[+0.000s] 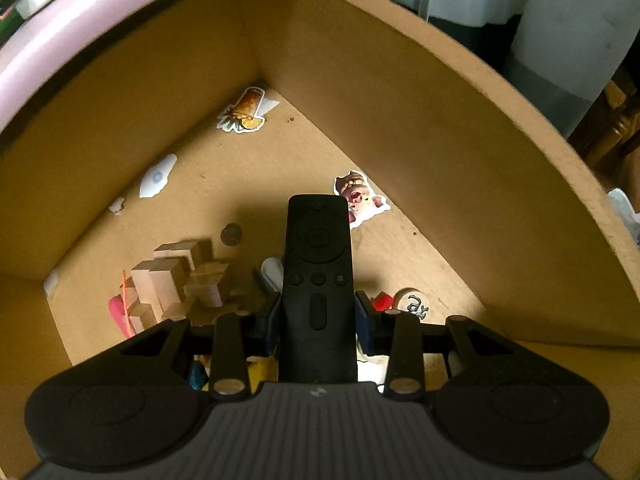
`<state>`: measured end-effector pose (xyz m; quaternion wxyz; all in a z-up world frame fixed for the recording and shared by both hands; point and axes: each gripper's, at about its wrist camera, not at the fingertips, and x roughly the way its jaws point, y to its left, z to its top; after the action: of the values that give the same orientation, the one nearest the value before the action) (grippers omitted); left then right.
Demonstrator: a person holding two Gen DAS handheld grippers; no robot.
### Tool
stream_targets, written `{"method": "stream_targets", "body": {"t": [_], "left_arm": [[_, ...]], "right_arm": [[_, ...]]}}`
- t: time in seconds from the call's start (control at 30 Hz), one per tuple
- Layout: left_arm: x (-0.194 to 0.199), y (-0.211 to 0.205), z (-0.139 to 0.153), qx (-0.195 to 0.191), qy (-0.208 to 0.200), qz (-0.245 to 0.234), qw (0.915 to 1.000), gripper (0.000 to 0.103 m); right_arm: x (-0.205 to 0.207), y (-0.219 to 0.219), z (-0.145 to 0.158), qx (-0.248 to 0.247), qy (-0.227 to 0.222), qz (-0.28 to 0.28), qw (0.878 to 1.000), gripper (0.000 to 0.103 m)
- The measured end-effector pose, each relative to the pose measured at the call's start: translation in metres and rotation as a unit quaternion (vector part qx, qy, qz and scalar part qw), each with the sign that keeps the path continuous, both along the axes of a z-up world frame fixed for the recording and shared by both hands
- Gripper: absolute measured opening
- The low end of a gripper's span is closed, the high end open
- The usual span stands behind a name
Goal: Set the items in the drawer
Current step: 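Lower the black remote into the drawer and open the left gripper, then move the left gripper back up toward the items on the nightstand top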
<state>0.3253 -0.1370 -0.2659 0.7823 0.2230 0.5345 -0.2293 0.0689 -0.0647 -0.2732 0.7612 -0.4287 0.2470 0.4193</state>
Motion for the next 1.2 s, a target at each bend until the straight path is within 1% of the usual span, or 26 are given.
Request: {"method": "stream_targets", "body": {"t": [0.1, 0.13, 0.17, 0.23, 0.93, 1.1, 1.2], "left_arm": [[0.0, -0.002, 0.0, 0.004, 0.0, -0.005, 1.0, 0.036], [0.0, -0.002, 0.0, 0.007, -0.002, -0.007, 0.9999, 0.038], [0.0, -0.003, 0.0, 0.011, -0.007, -0.008, 0.9999, 0.047], [0.001, -0.003, 0.003, 0.015, -0.016, -0.009, 0.9997, 0.056], [-0.005, 0.009, 0.044, 0.009, -0.054, 0.015, 0.9984, 0.056], [-0.009, 0.03, 0.079, -0.029, -0.086, 0.038, 0.9952, 0.056], [-0.009, 0.047, 0.105, -0.05, -0.116, 0.053, 0.9906, 0.056]], "right_arm": [[0.0, 0.0, 0.0, 0.0, 0.0, 0.0, 1.0, 0.042], [0.0, 0.0, 0.0, 0.0, 0.0, 0.0, 1.0, 0.042], [0.0, 0.0, 0.0, 0.0, 0.0, 0.0, 1.0, 0.042], [0.0, 0.0, 0.0, 0.0, 0.0, -0.001, 1.0, 0.042], [-0.001, 0.002, 0.001, -0.005, -0.002, 0.0, 1.0, 0.042], [-0.001, 0.002, 0.001, -0.005, -0.003, 0.0, 1.0, 0.042], [-0.002, 0.002, 0.0, -0.005, -0.003, 0.001, 1.0, 0.043]]}}
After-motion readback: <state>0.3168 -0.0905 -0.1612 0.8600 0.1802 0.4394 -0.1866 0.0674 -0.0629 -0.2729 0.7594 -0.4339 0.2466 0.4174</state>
